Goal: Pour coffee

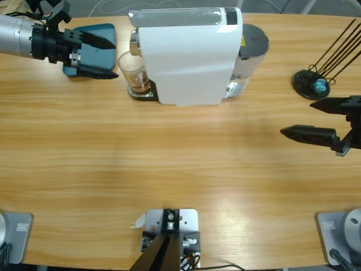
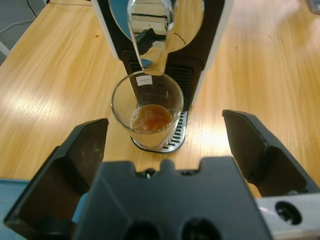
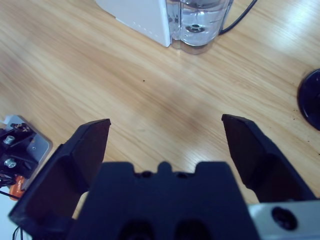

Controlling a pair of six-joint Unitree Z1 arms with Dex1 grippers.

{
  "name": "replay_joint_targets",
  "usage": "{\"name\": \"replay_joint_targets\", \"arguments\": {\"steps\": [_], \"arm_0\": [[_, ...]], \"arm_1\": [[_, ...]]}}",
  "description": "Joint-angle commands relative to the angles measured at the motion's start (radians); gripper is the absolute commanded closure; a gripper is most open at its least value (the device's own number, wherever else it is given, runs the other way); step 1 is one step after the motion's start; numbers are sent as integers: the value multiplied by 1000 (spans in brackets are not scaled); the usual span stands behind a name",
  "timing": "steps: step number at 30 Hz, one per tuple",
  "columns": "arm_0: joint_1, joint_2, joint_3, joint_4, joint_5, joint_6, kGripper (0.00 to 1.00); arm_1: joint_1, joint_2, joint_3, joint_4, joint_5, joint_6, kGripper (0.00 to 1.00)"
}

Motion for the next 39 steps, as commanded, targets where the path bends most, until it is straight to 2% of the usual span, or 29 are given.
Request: {"name": "replay_joint_targets", "arguments": {"steps": [1,10,39], "arm_0": [[-9,93,-43,7,-24,7,0],[-60,113,-57,7,11,4,0],[-115,164,-118,8,162,-25,0]], "arm_1": [[8,33,4,-3,3,11,0],[8,34,4,-2,1,11,0],[8,35,4,-3,-7,11,4]]}}
